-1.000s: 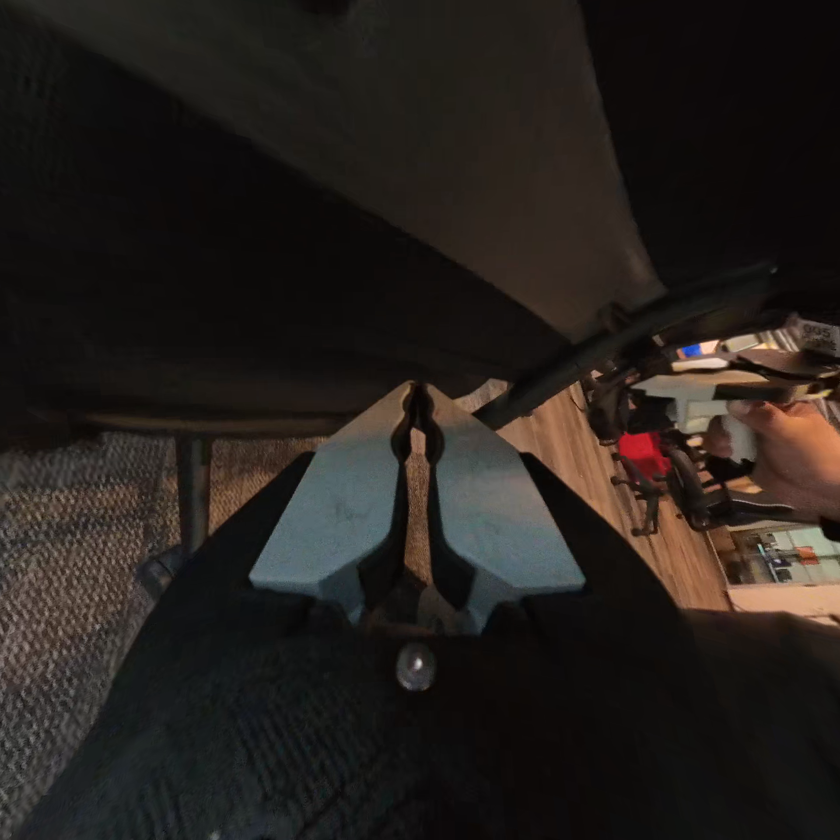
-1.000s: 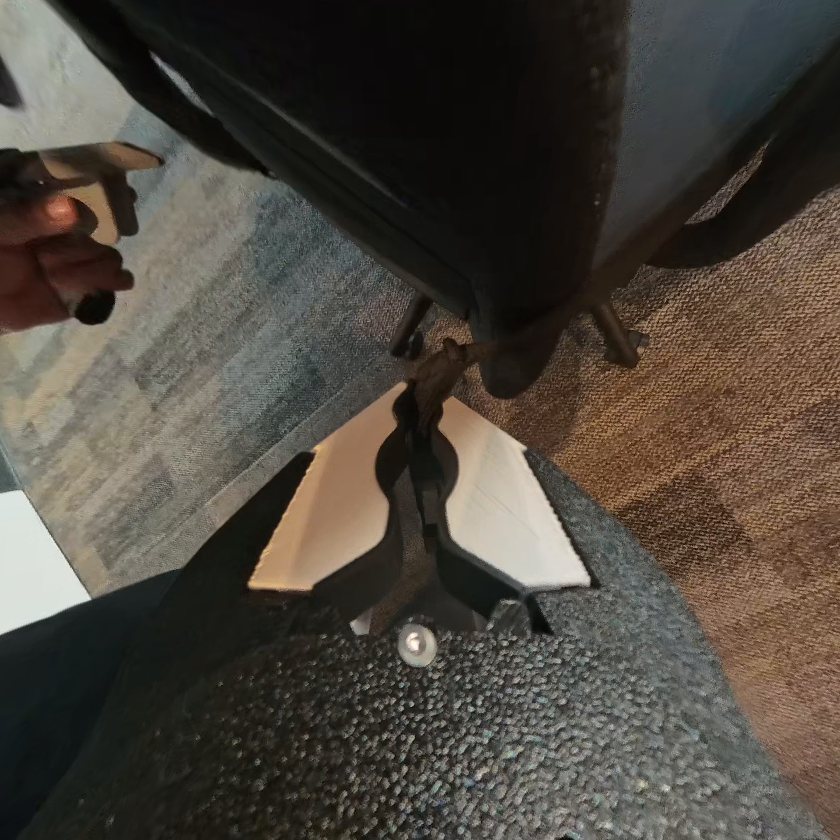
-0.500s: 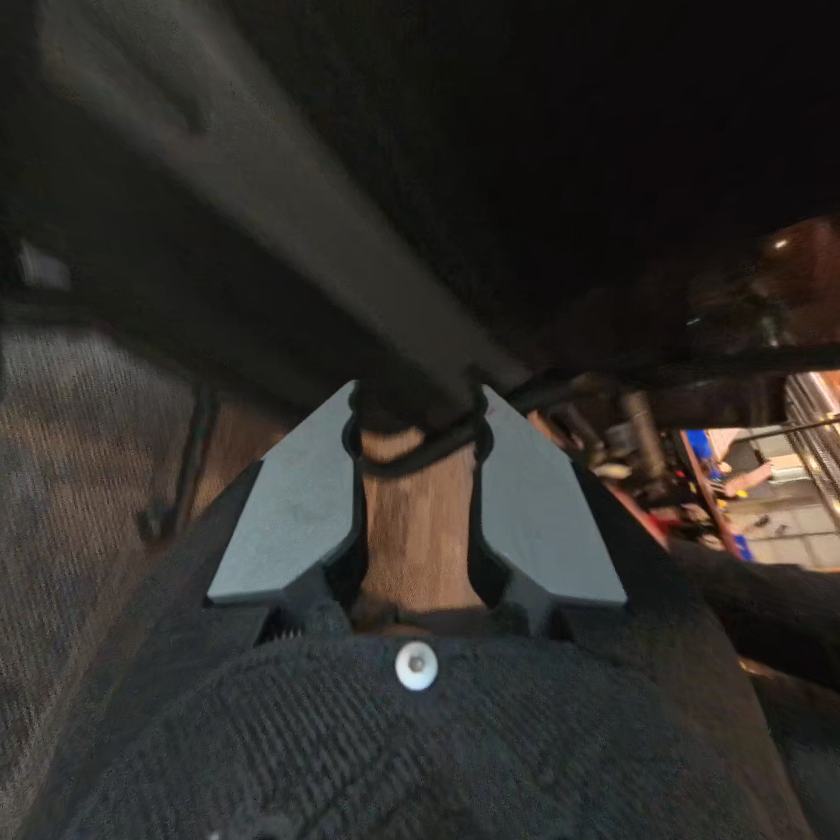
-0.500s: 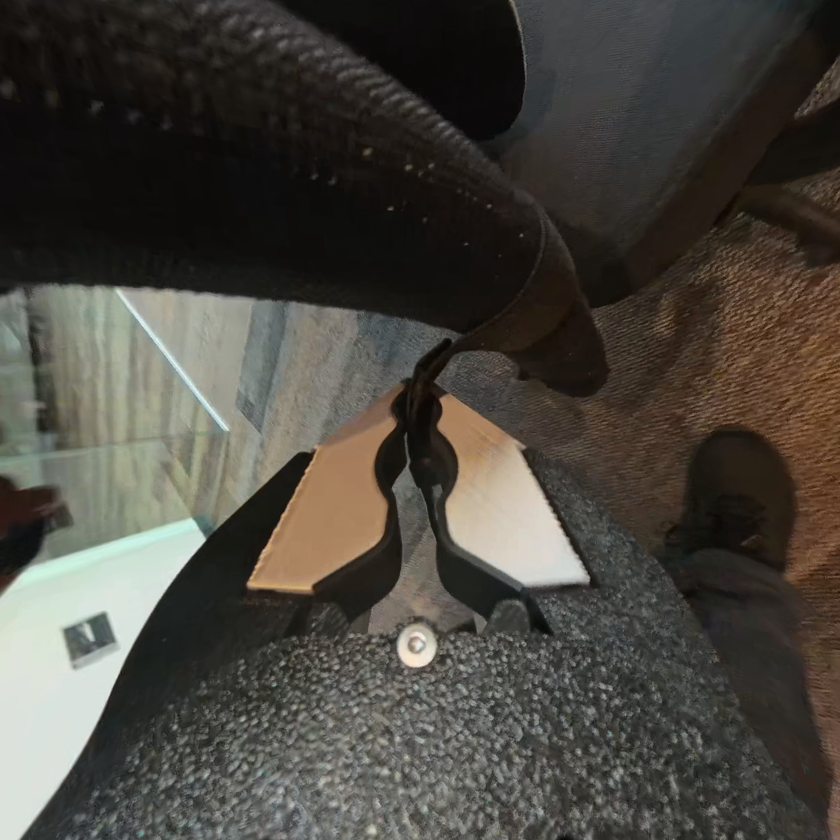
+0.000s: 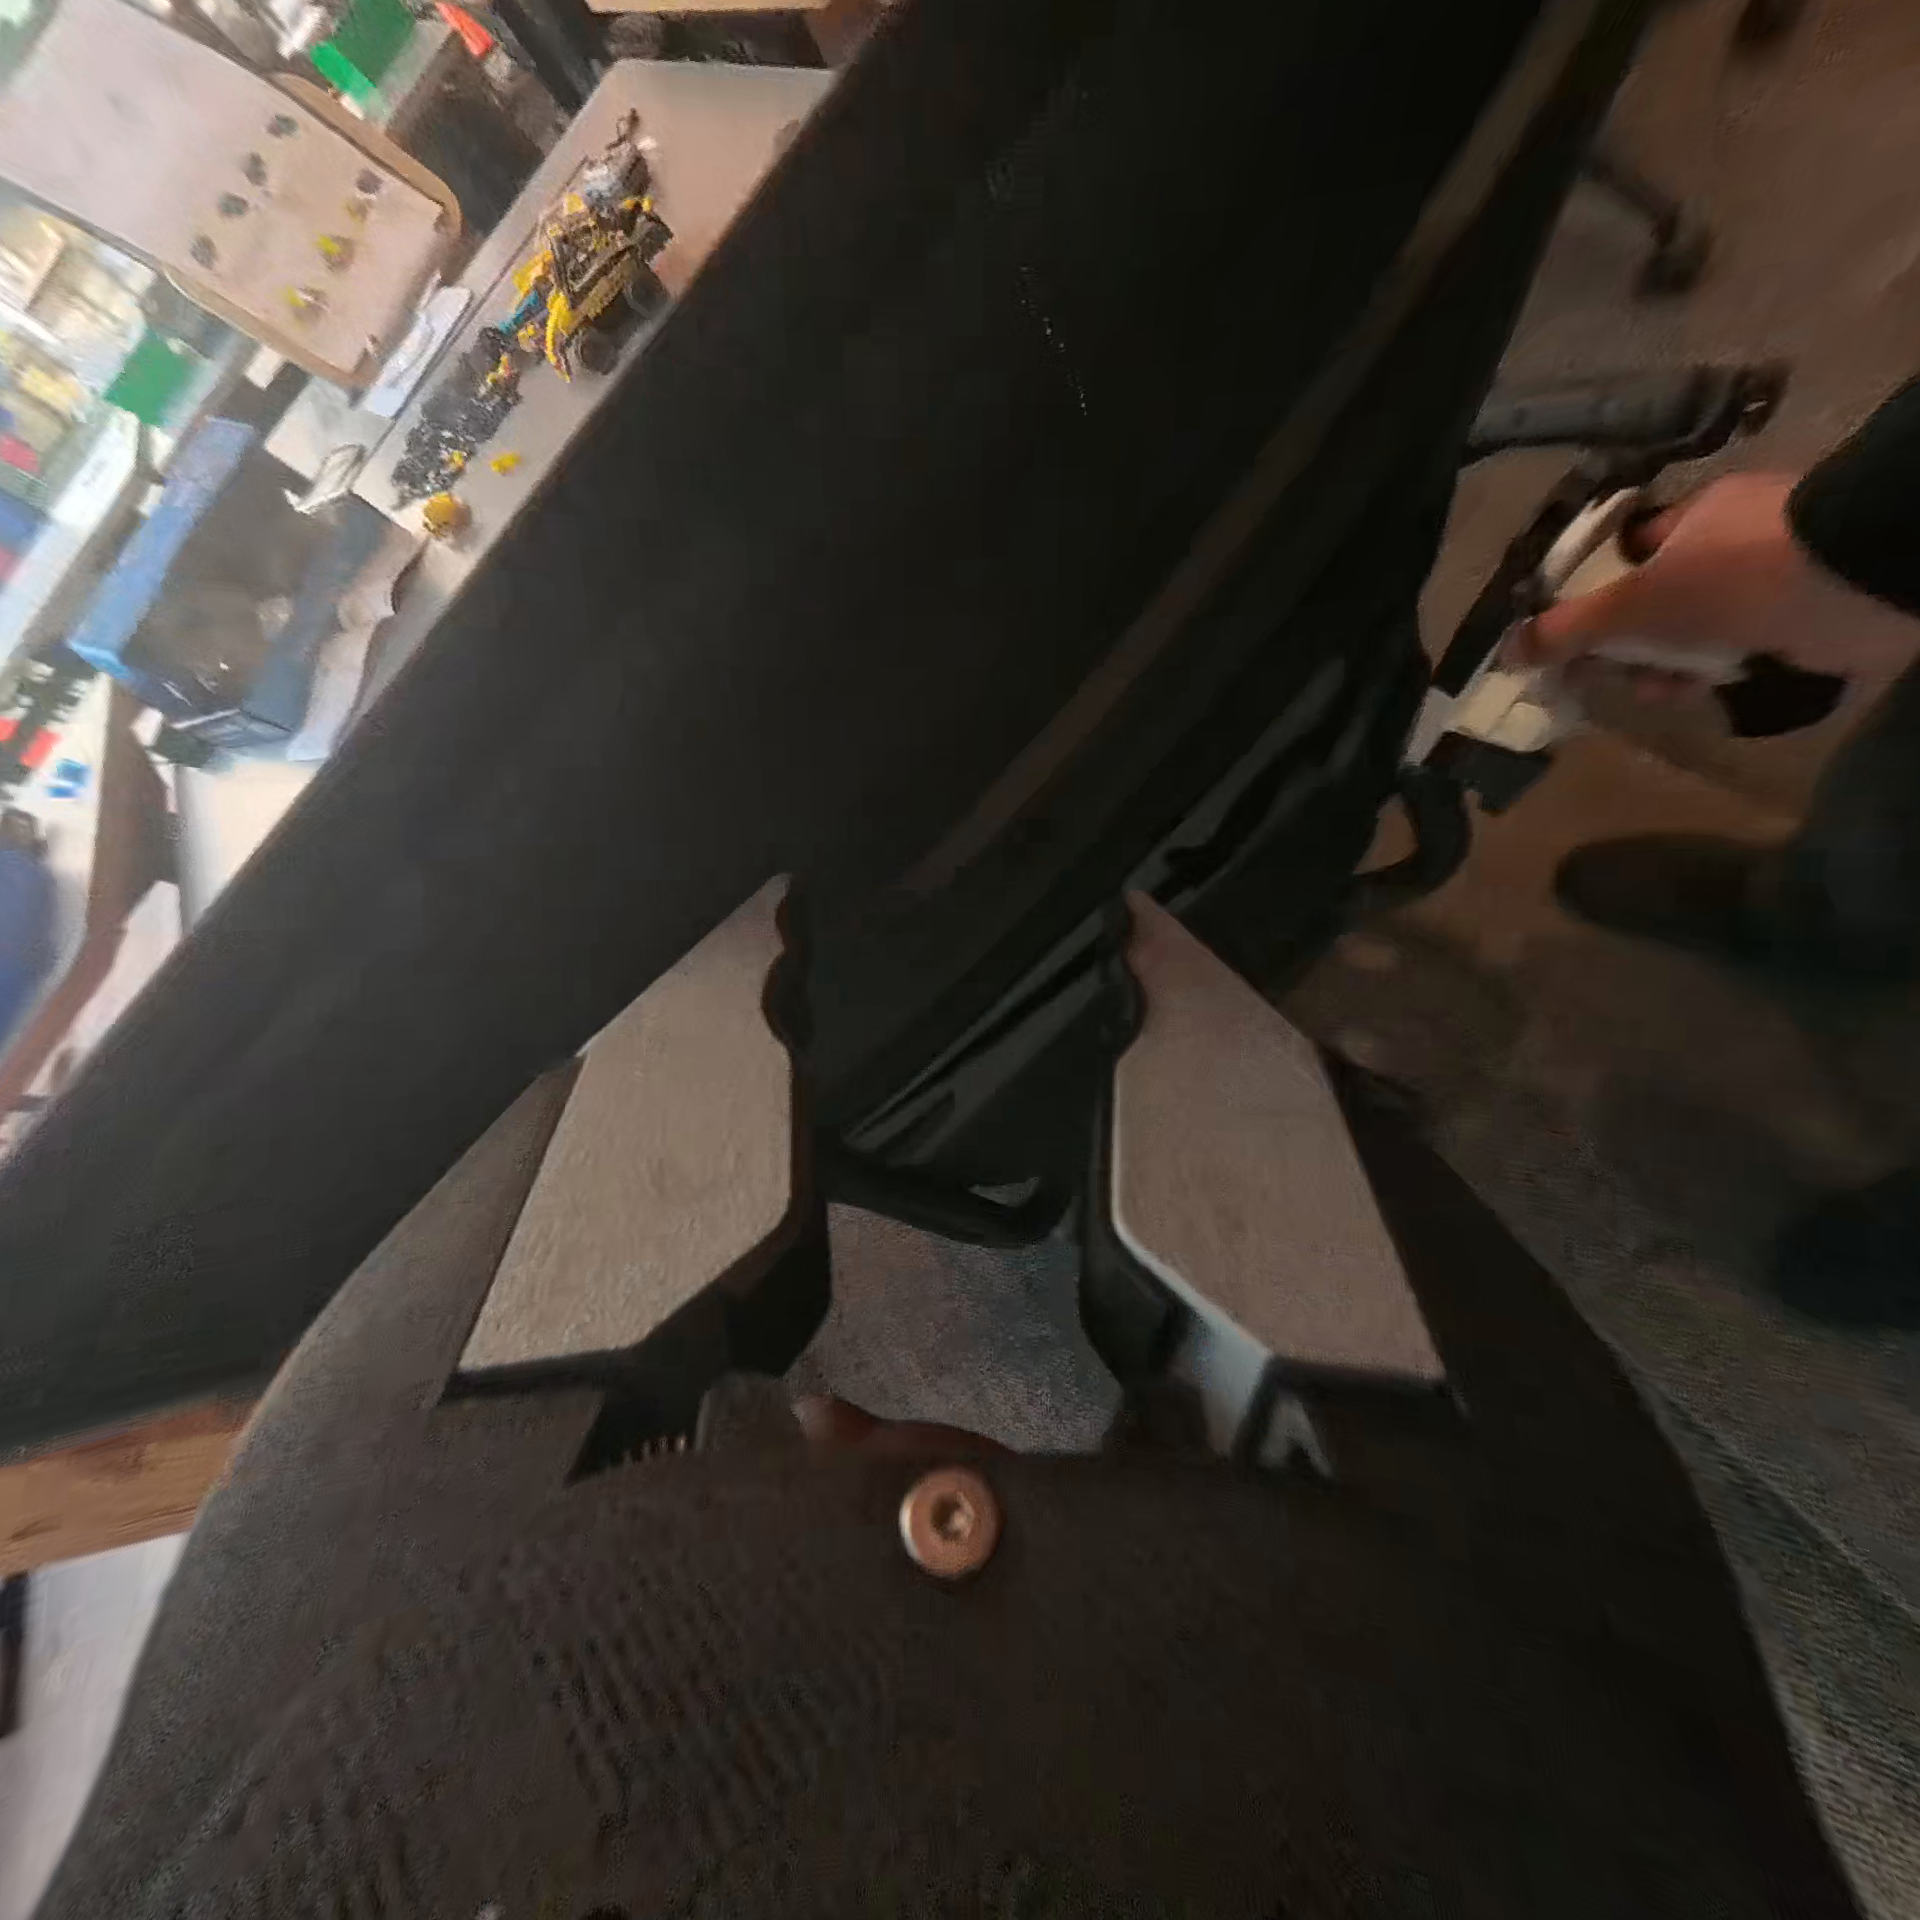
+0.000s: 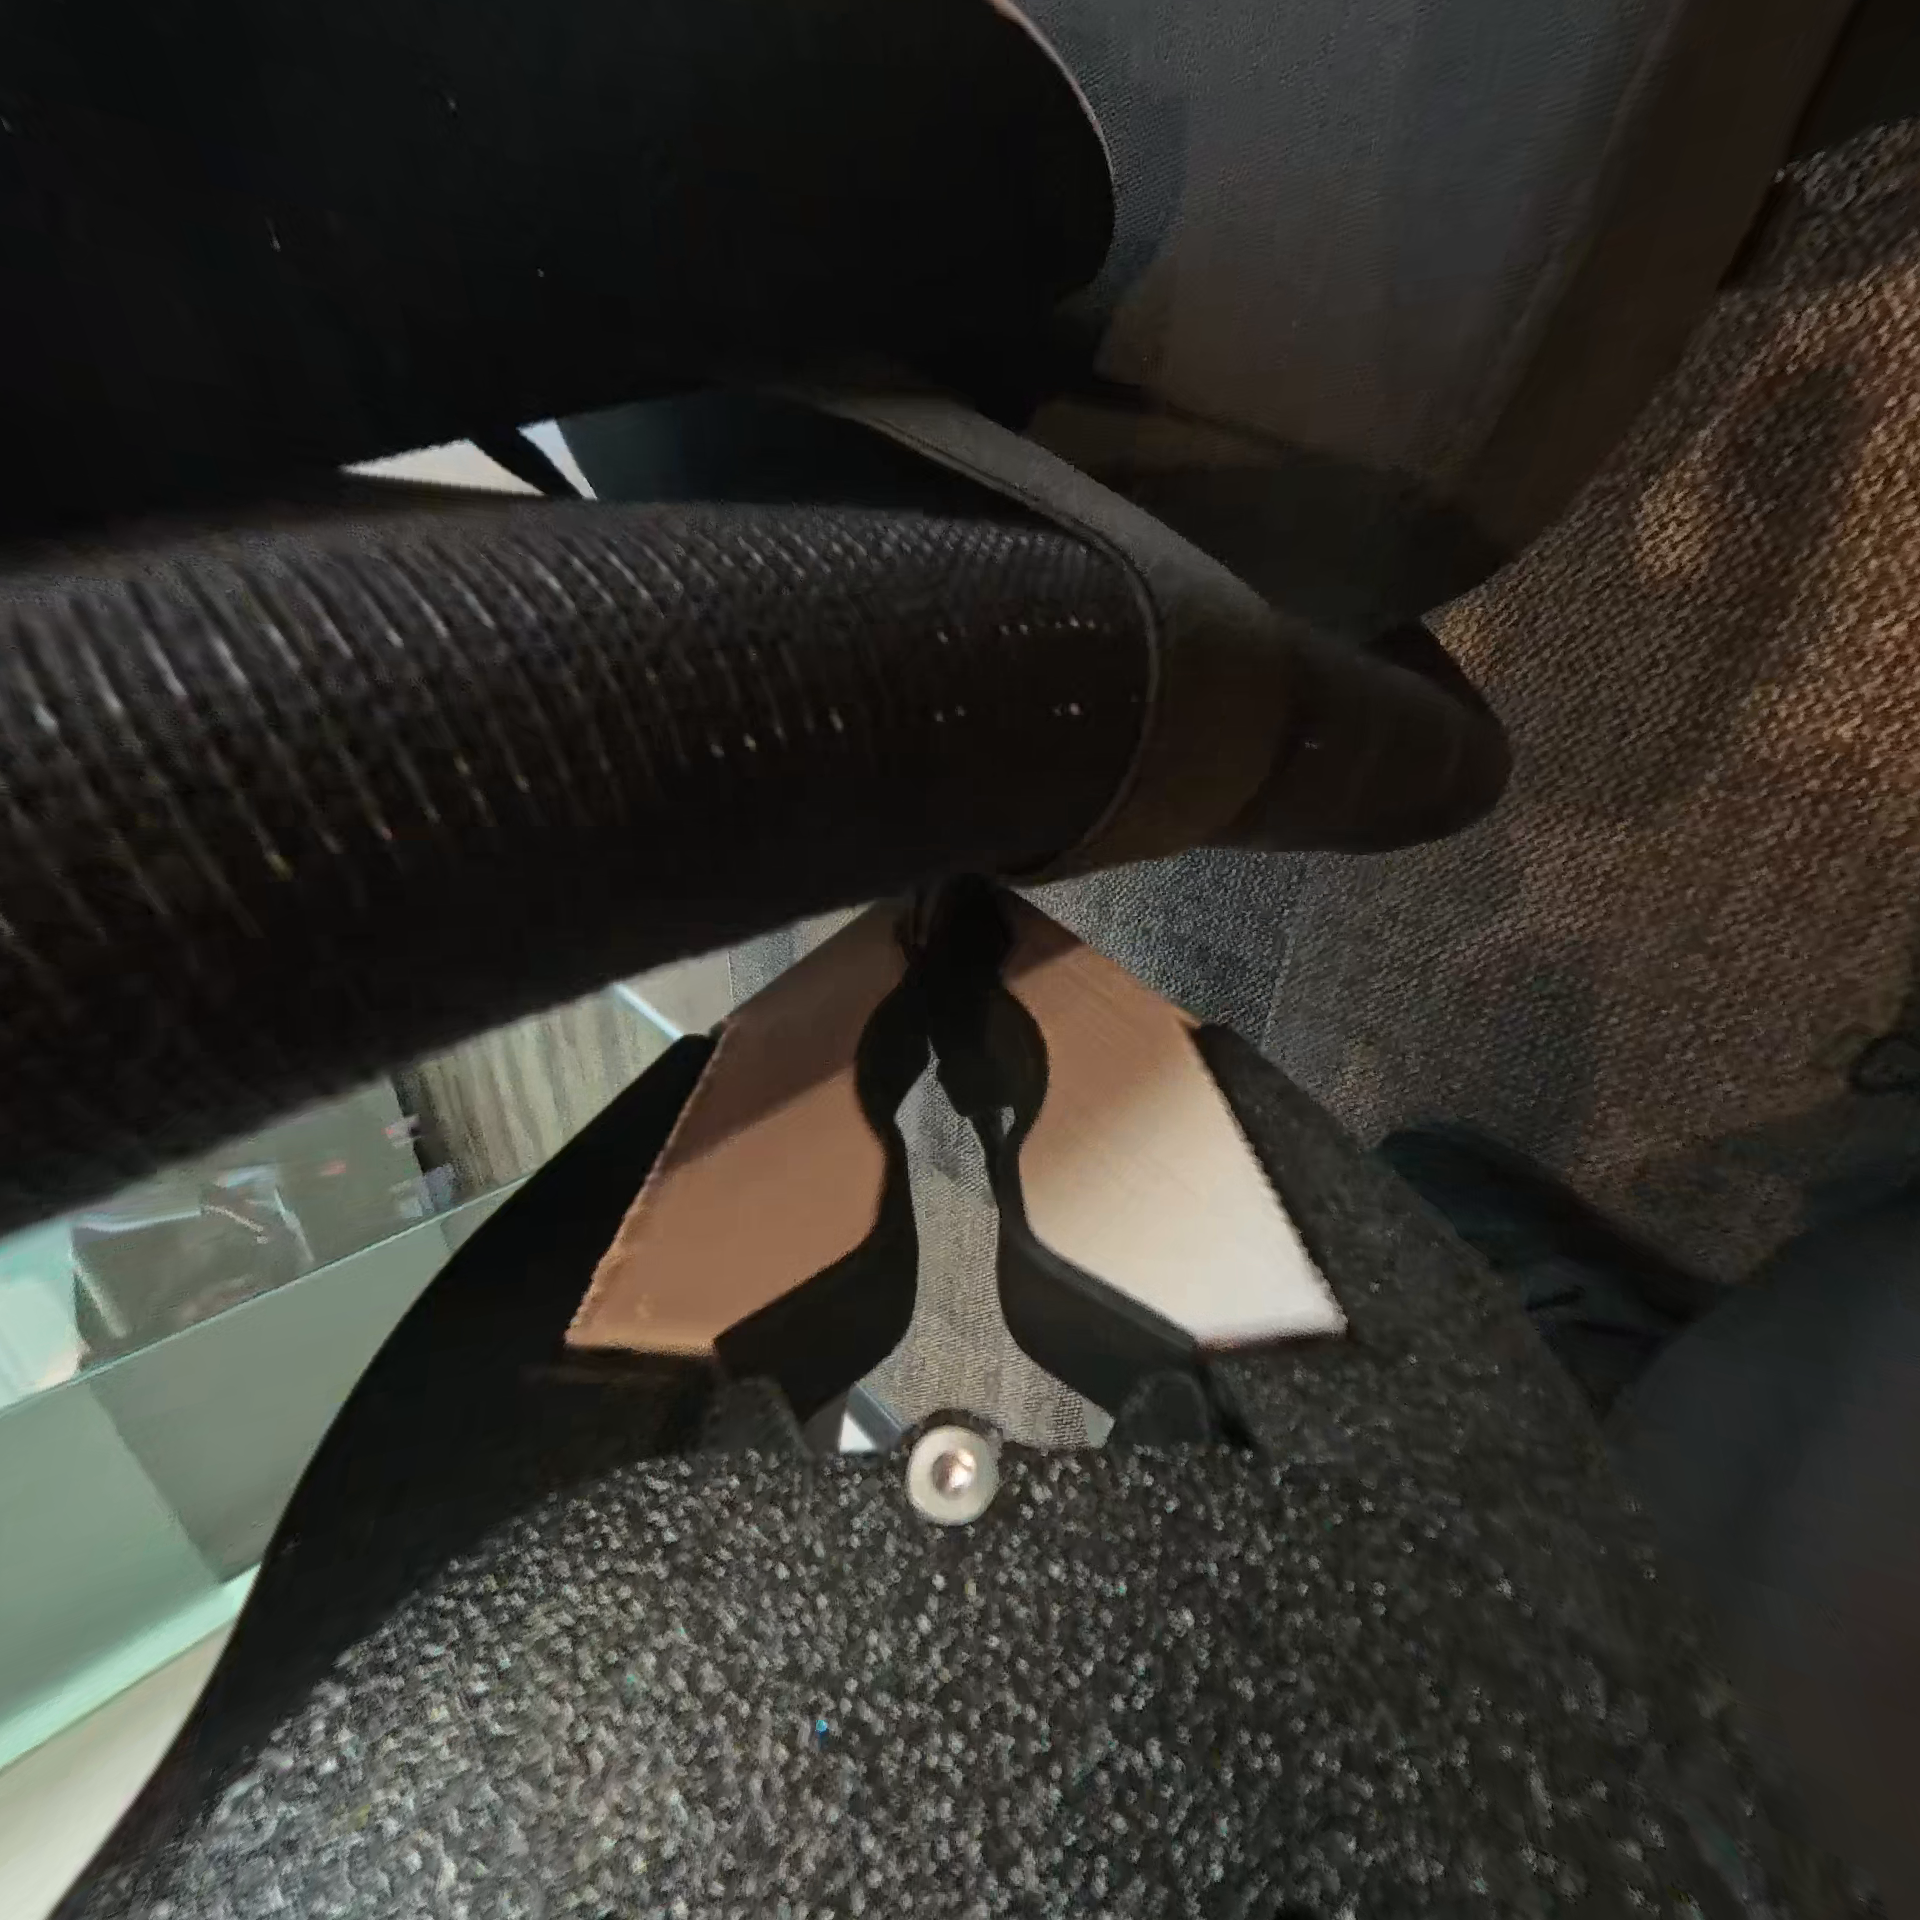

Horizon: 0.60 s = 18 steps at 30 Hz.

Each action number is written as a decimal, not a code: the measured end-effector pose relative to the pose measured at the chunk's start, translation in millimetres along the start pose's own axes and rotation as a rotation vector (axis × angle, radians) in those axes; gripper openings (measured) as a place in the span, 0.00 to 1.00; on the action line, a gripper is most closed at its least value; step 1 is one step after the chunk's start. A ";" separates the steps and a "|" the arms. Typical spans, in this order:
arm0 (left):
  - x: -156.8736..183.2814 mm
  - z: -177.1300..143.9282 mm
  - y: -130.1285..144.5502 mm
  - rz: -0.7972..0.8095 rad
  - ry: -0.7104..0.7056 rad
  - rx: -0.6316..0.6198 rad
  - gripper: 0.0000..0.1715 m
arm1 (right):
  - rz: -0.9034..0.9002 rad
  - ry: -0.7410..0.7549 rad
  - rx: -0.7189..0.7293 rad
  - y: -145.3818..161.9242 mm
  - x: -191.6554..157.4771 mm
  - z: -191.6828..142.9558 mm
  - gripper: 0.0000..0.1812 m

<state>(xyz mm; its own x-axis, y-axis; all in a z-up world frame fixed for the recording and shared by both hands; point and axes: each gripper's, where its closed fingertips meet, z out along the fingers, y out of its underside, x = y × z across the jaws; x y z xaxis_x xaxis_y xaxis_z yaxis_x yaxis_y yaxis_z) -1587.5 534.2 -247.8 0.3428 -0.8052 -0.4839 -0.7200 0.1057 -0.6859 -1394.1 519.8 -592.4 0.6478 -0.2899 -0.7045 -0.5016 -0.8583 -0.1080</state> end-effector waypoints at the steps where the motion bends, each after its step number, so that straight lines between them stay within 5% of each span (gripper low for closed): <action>1: -4.3 10.5 1.8 -0.002 -0.035 -0.016 0.29 | 0.005 0.012 -0.001 -2.1 -1.9 1.3 0.00; 2: -9.5 13.9 1.4 0.022 -0.065 -0.018 0.37 | 0.006 0.025 0.002 -5.8 -3.9 2.6 0.00; 12: -4.7 30.3 -16.5 0.141 -0.005 -0.120 0.20 | 0.161 0.067 0.035 -36.5 -7.4 -5.5 0.00; 18: -9.0 54.5 -38.5 0.164 -0.094 -0.036 0.21 | 0.150 0.077 -0.017 -81.2 -0.1 -6.4 0.00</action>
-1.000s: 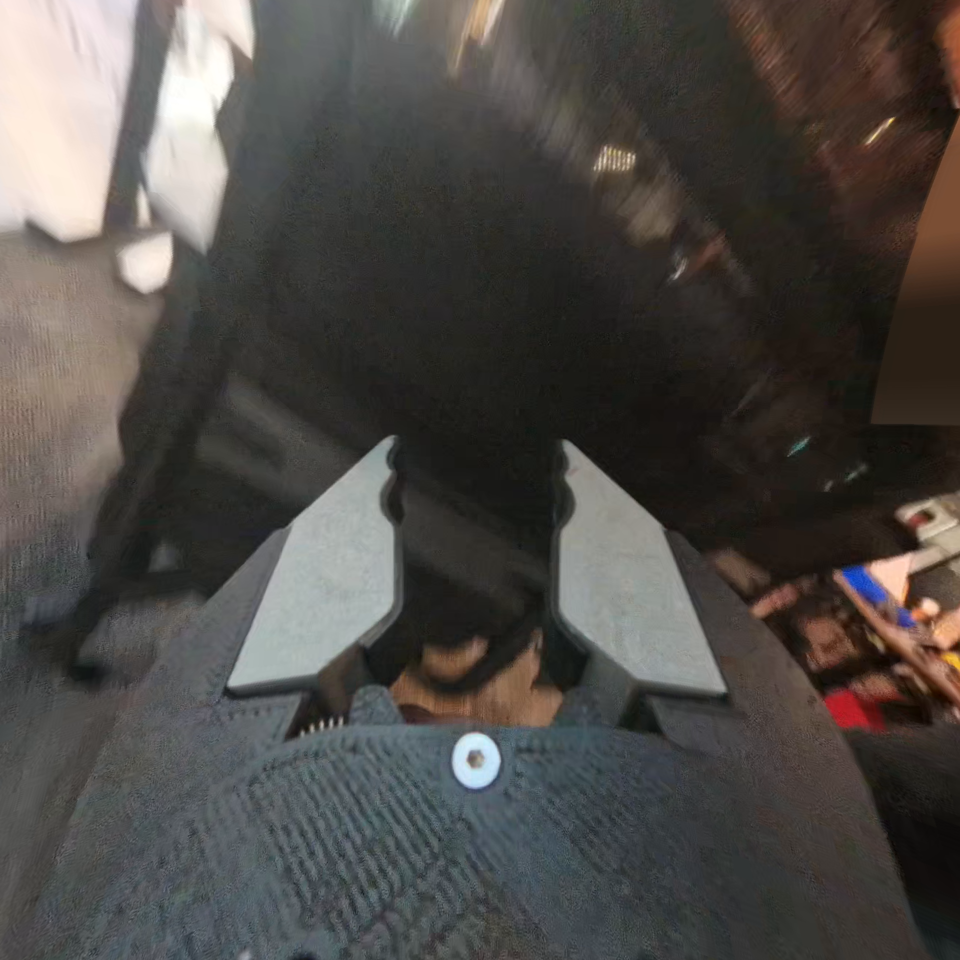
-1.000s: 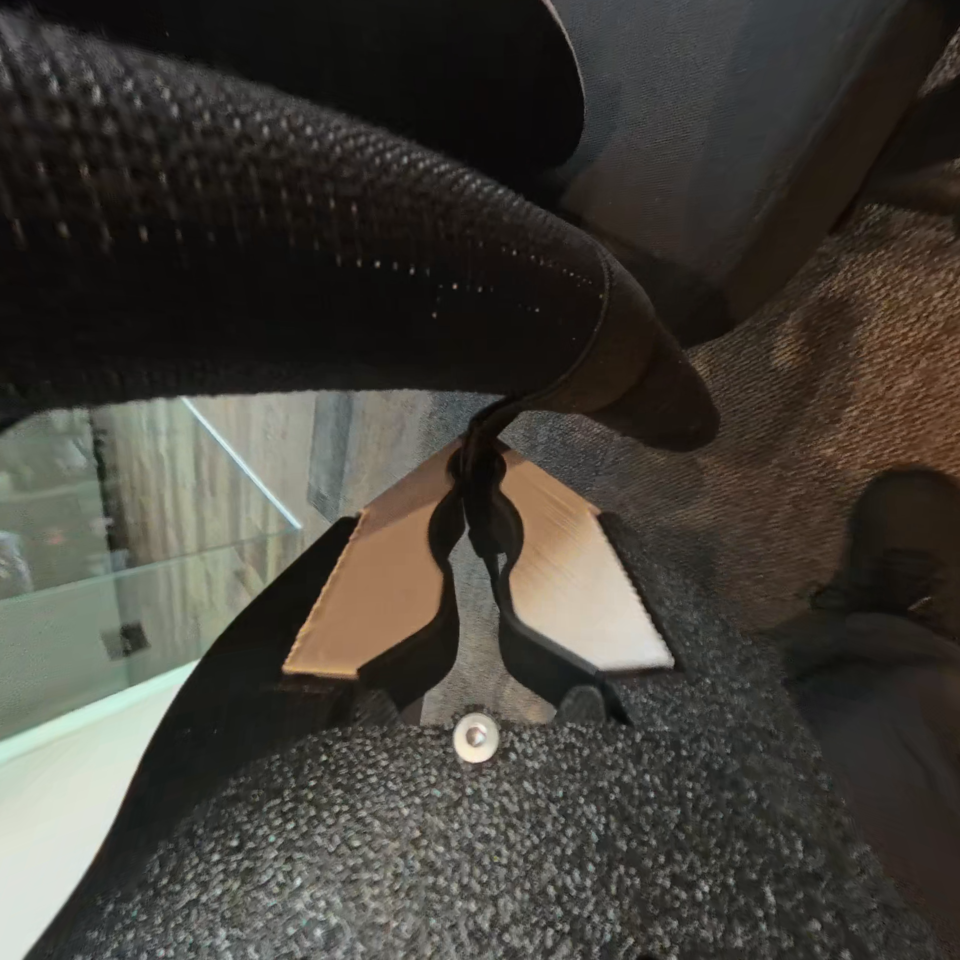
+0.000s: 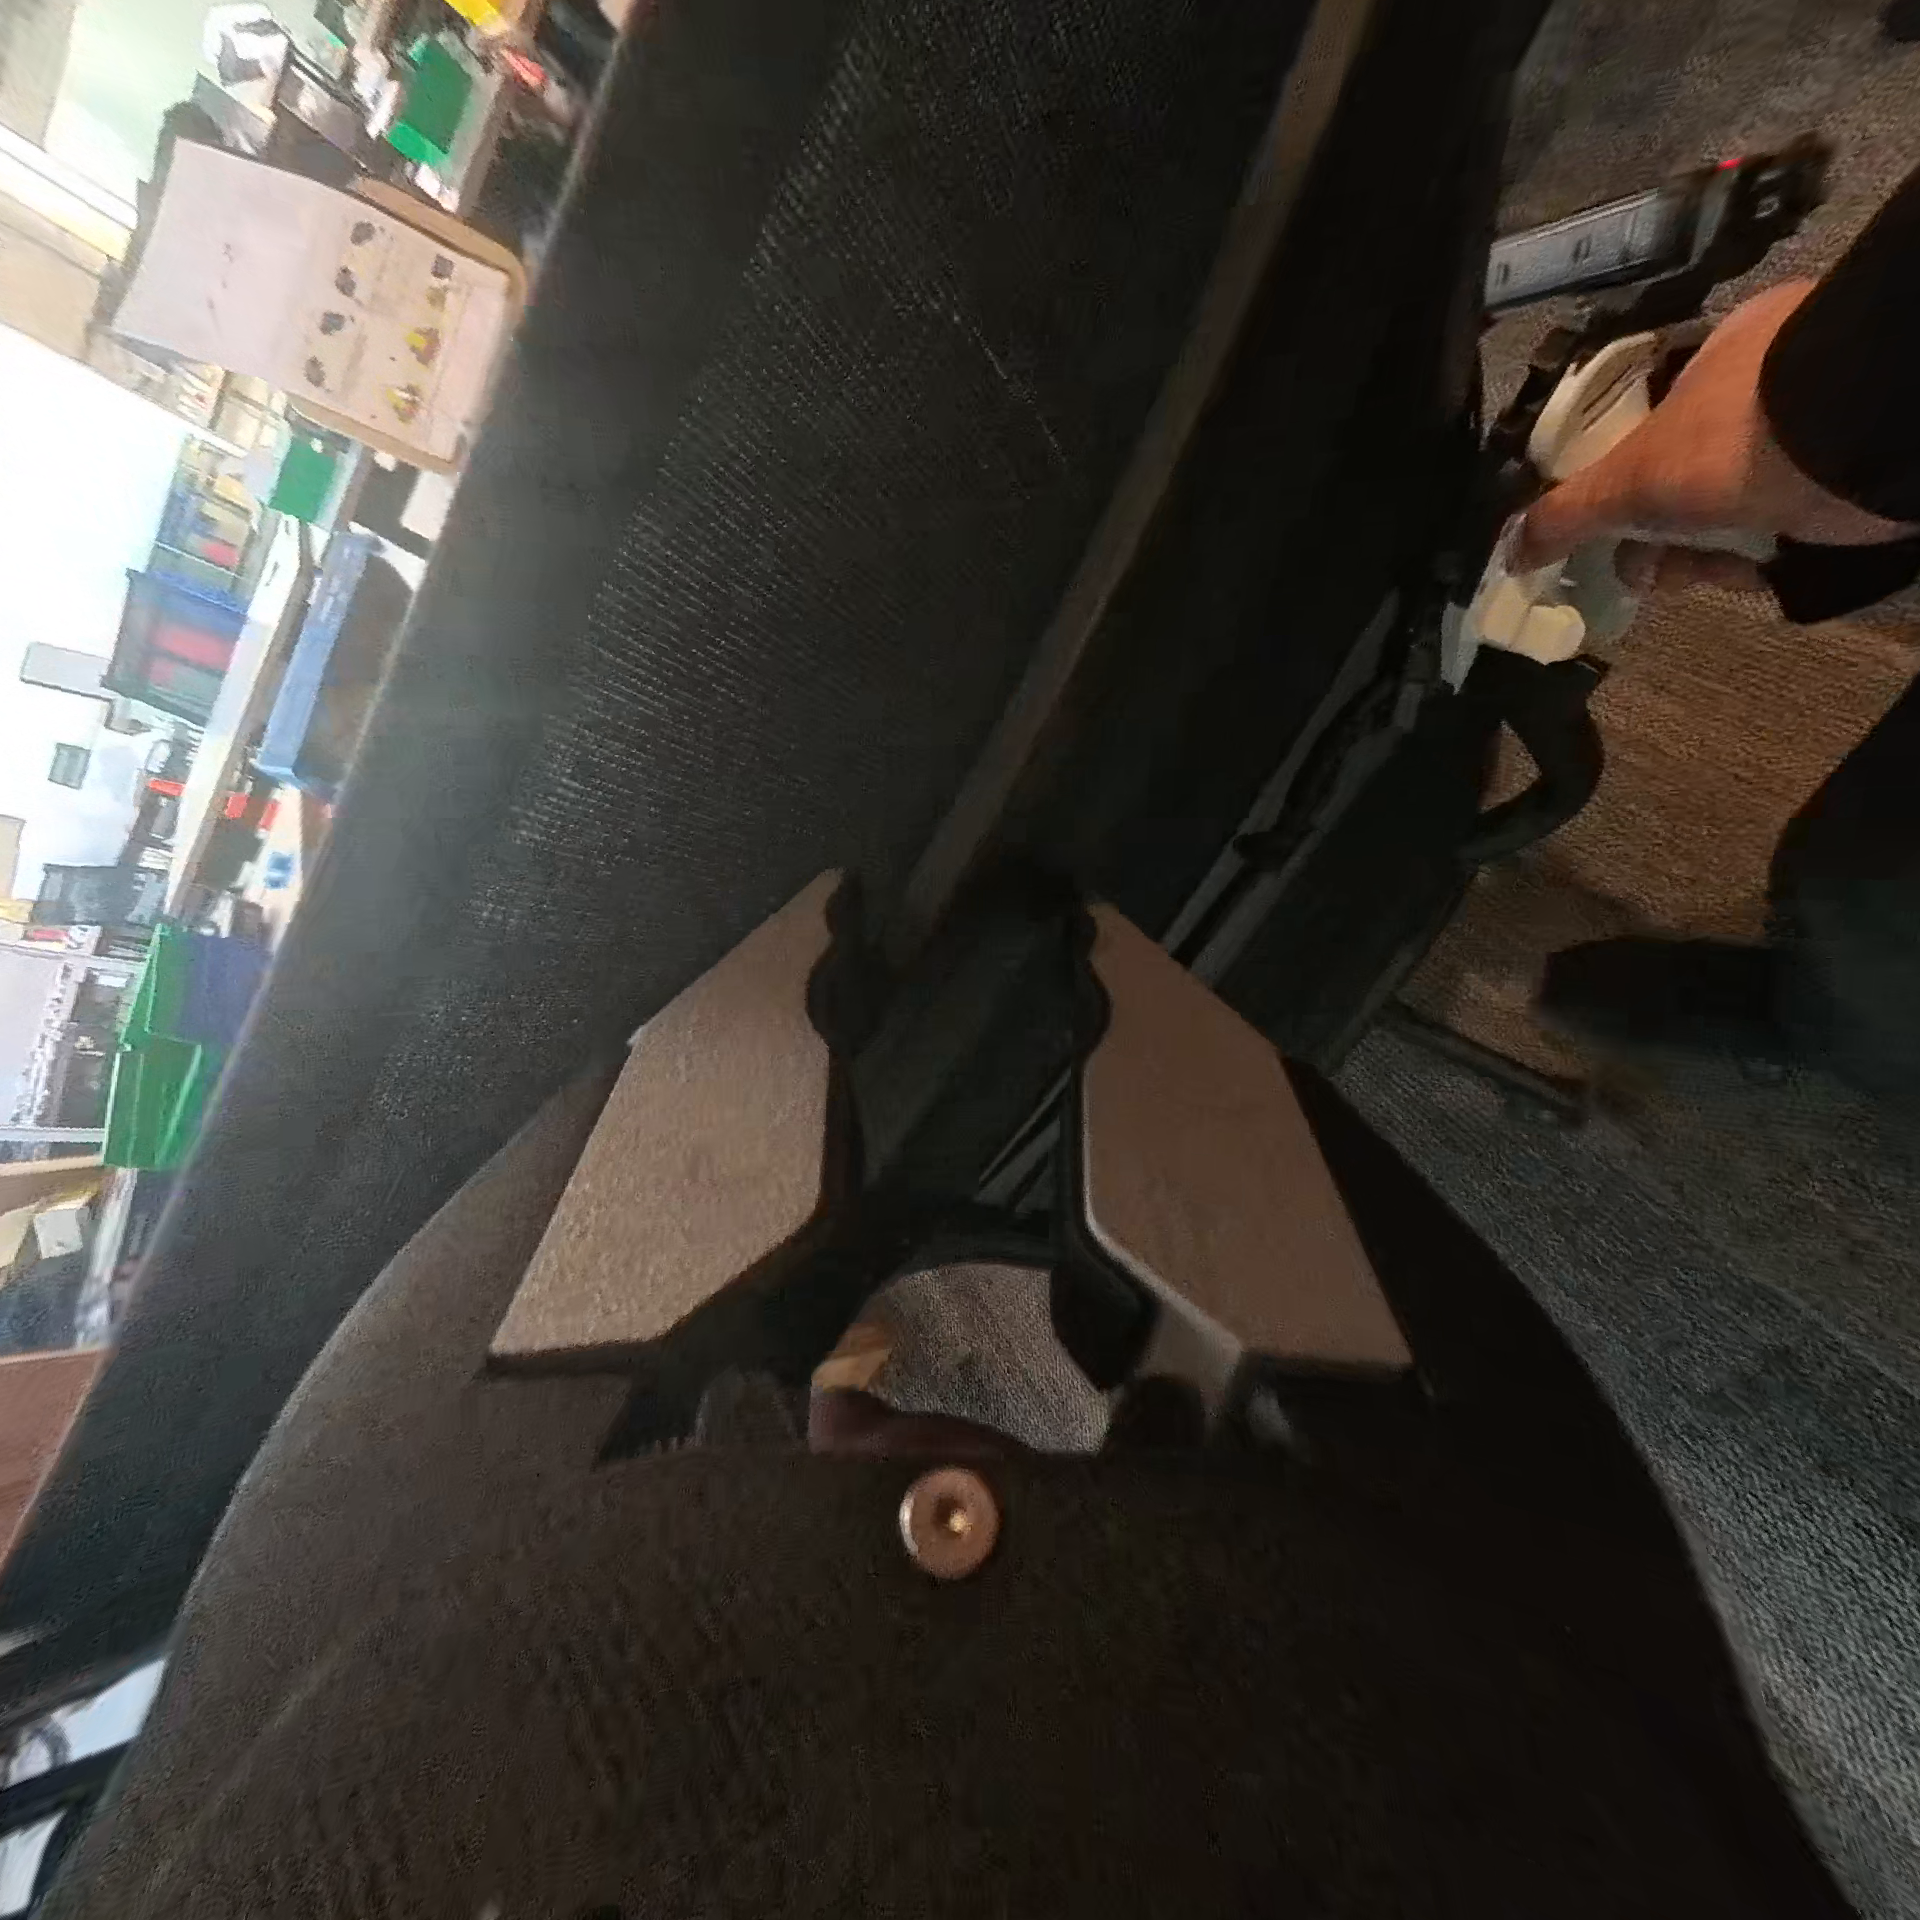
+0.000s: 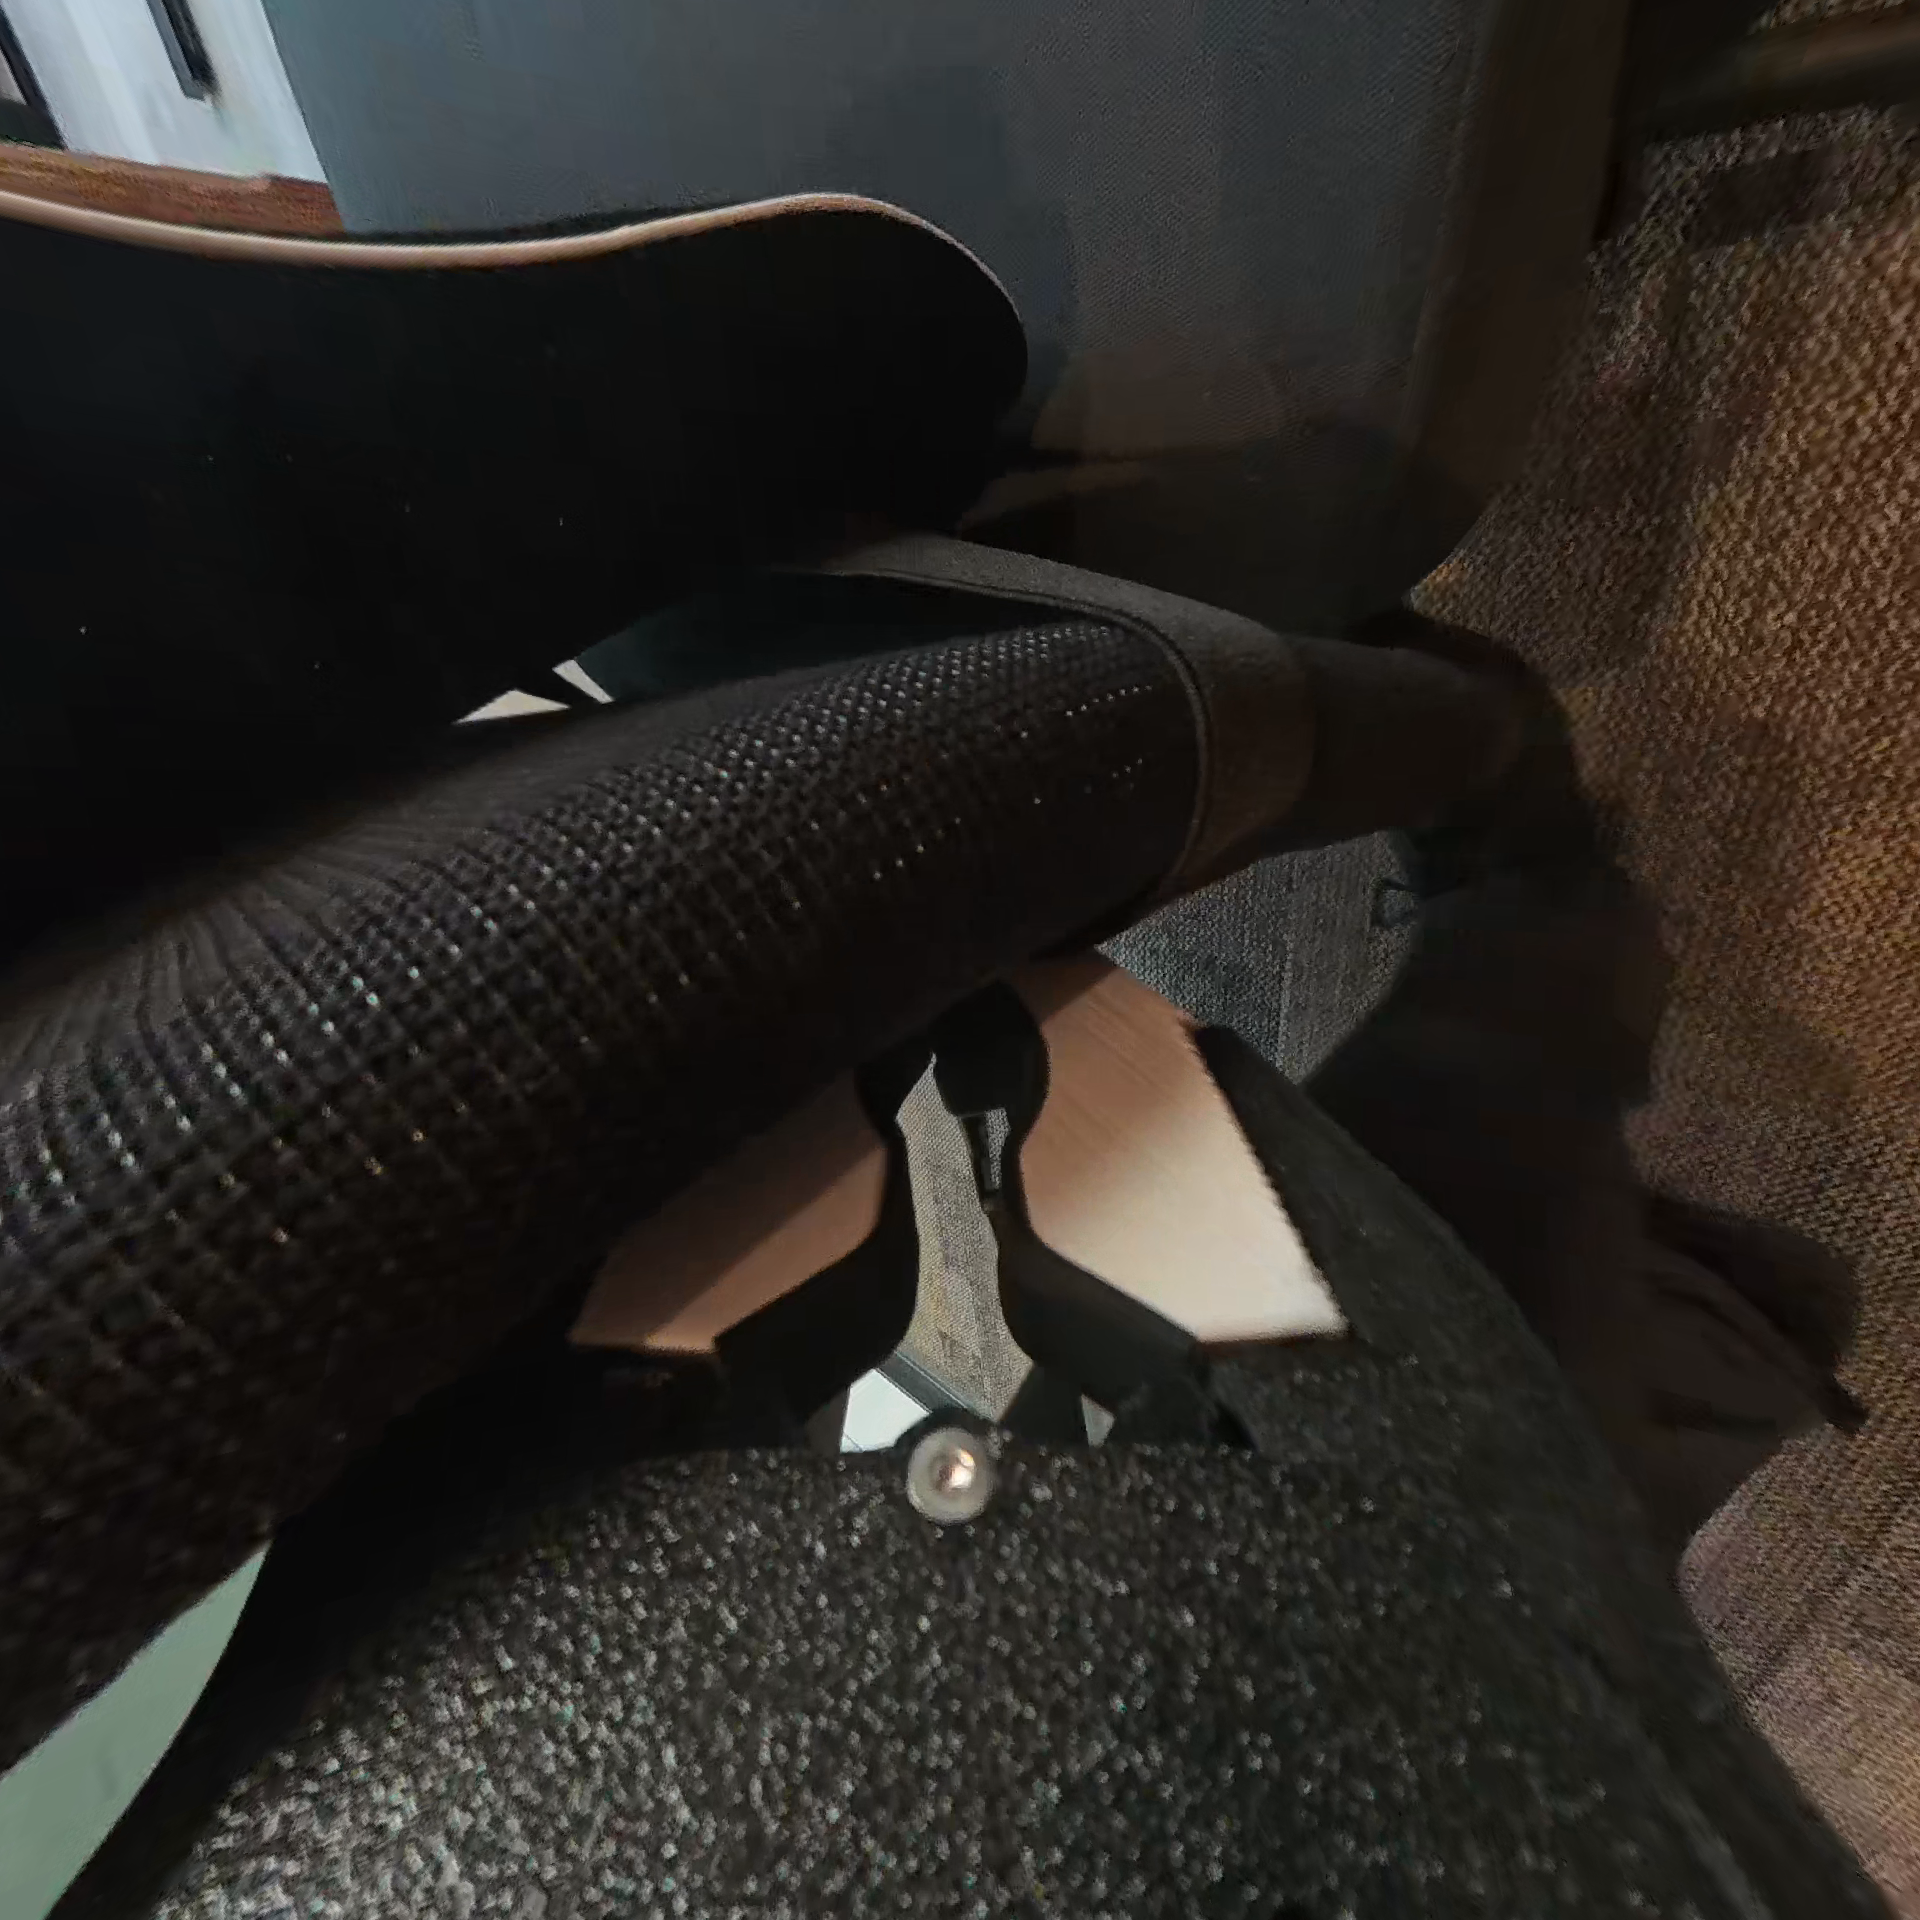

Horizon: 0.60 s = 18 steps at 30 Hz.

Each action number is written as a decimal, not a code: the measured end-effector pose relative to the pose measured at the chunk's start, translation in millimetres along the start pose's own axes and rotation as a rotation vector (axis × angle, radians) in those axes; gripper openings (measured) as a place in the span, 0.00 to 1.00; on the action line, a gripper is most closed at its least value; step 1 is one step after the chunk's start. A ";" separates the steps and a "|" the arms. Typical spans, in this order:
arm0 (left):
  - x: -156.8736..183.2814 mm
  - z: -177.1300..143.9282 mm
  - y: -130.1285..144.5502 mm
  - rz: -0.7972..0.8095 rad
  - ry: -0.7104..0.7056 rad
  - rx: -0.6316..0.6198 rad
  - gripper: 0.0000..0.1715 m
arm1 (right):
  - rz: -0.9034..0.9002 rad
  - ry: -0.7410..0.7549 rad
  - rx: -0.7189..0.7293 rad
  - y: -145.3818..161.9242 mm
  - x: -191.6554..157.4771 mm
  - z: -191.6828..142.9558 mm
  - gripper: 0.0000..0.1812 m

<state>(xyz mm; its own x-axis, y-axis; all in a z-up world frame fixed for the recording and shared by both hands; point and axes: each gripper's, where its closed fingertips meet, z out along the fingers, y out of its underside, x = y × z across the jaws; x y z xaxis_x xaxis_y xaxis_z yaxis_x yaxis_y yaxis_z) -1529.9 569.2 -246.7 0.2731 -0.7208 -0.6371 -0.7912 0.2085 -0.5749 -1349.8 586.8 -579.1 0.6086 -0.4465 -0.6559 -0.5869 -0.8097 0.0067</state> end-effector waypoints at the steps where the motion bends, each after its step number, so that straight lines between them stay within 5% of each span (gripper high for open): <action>1: -3.5 5.8 -1.8 -0.009 -0.011 -0.003 0.21 | 0.002 -0.002 0.003 -9.7 -2.4 1.4 0.00; 18: -130.4 150.9 18.2 -0.091 0.007 -0.009 0.20 | -0.067 -0.003 0.036 -180.8 -62.6 66.8 0.00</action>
<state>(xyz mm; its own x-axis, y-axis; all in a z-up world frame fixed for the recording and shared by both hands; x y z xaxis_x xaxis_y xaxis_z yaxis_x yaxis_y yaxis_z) -1497.4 766.8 -251.6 0.3398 -0.7413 -0.5788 -0.7683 0.1362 -0.6255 -1317.4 786.6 -589.7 0.6456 -0.3910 -0.6560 -0.5638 -0.8234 -0.0642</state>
